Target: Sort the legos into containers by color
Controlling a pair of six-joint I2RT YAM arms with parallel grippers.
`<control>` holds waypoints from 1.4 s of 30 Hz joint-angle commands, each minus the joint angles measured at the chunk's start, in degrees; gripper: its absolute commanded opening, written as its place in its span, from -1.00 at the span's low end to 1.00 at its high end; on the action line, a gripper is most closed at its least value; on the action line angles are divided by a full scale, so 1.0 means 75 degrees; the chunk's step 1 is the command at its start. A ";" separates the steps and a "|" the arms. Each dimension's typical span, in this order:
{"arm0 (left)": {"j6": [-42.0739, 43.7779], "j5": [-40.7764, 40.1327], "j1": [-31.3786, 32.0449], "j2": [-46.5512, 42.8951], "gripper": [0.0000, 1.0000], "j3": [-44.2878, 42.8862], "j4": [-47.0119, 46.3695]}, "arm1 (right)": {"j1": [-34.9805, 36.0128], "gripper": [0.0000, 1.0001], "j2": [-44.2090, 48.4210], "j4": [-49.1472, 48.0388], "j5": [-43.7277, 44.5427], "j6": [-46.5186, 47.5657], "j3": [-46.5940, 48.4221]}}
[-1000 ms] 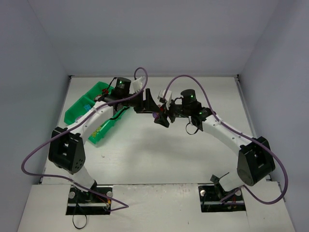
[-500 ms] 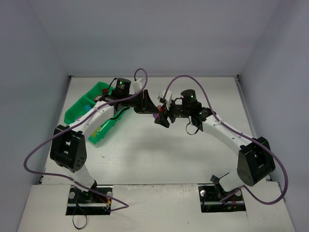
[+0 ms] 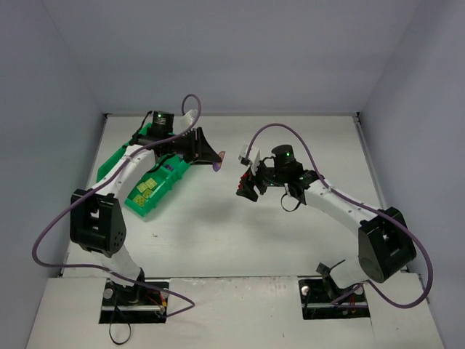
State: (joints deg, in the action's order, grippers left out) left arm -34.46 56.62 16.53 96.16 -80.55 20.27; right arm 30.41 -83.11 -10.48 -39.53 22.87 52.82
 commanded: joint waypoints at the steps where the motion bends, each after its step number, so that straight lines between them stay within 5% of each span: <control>1: 0.0643 0.0443 -0.0387 -0.0622 -0.82 -0.0579 0.0577 | -0.0001 -0.83 0.0230 -0.0314 0.0137 0.0149 0.0094; 6: 0.1323 -0.0211 -0.1147 -0.0961 -0.82 -0.0767 0.1594 | -0.0012 -0.83 0.0160 -0.0267 0.0173 0.0138 0.0223; 14: 0.1665 -0.2880 -0.2427 -0.1418 -0.82 -0.0720 0.2359 | -0.0001 -0.84 0.0195 -0.0243 0.0371 -0.0050 0.0458; 30: 0.1394 -0.5123 -0.2287 -0.0225 -0.79 -0.1048 0.1235 | -0.0012 -0.85 0.0125 -0.0560 0.0747 -0.0542 0.0165; 42: 0.1524 -0.6471 -0.1338 0.1076 -0.66 -0.1832 0.1141 | -0.0012 -0.85 -0.0227 -0.0314 0.0817 -0.0554 0.0528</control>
State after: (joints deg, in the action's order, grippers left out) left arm -23.55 12.51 6.59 104.33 -90.32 31.57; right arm 30.41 -85.21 -10.00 -33.61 19.29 53.06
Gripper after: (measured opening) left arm 0.299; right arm 0.621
